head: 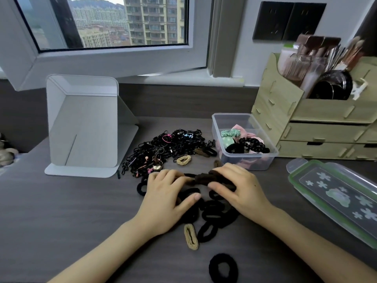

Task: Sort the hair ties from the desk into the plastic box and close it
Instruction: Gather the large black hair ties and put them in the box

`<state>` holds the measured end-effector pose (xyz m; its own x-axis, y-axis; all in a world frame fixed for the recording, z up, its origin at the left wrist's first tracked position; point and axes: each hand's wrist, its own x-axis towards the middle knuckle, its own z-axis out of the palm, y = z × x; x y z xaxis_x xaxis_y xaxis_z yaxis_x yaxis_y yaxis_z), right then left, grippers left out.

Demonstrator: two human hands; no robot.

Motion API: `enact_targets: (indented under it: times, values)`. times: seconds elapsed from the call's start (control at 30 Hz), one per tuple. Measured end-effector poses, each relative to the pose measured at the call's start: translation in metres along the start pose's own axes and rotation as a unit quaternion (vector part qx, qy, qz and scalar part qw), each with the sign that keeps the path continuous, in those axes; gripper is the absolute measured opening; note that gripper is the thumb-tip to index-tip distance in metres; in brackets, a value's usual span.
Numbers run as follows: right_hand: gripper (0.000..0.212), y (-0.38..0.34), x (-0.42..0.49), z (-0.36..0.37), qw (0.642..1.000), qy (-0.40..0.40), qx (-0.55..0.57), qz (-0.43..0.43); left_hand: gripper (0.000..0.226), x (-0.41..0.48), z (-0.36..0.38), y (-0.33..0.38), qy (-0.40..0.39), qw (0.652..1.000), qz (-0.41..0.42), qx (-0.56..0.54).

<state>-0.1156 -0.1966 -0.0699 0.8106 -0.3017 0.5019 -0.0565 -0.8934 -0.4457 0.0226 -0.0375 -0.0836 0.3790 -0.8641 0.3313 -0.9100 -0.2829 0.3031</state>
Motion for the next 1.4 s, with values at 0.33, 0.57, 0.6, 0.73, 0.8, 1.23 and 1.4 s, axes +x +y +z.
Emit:
enact_targets:
  times: [0.33, 0.57, 0.6, 0.73, 0.8, 1.23, 1.4]
  values:
    - [0.027, 0.042, 0.056, -0.081, 0.990, 0.041, -0.089, 0.099, 0.051, 0.019, -0.020, 0.009, -0.035, 0.999, 0.012, -0.010]
    - [0.026, 0.083, 0.095, -0.072, 0.972, -0.125, -0.063, 0.188, 0.082, 0.019, -0.023, 0.043, -0.208, 0.973, 0.102, 0.000]
    - [0.027, 0.085, 0.095, -0.070, 0.967, -0.141, -0.034, 0.208, 0.087, 0.017, -0.022, 0.047, -0.238, 0.964, 0.120, 0.010]
    - [0.043, 0.086, 0.095, -0.083, 0.962, -0.155, -0.014, 0.225, 0.090, 0.013, -0.024, 0.057, -0.300, 0.937, 0.171, 0.047]
    - [0.046, 0.080, 0.092, -0.093, 0.968, -0.134, -0.051, 0.208, 0.083, 0.017, -0.025, 0.059, -0.307, 0.931, 0.183, 0.069]
    - [0.057, -0.005, -0.014, -0.061, 0.960, -0.269, -0.054, 0.053, 0.039, 0.021, -0.020, 0.064, -0.290, 0.943, 0.156, 0.050]
    - [0.061, -0.001, -0.025, -0.031, 0.950, -0.297, -0.068, 0.060, 0.024, 0.021, -0.020, 0.065, -0.254, 0.959, 0.122, 0.037]
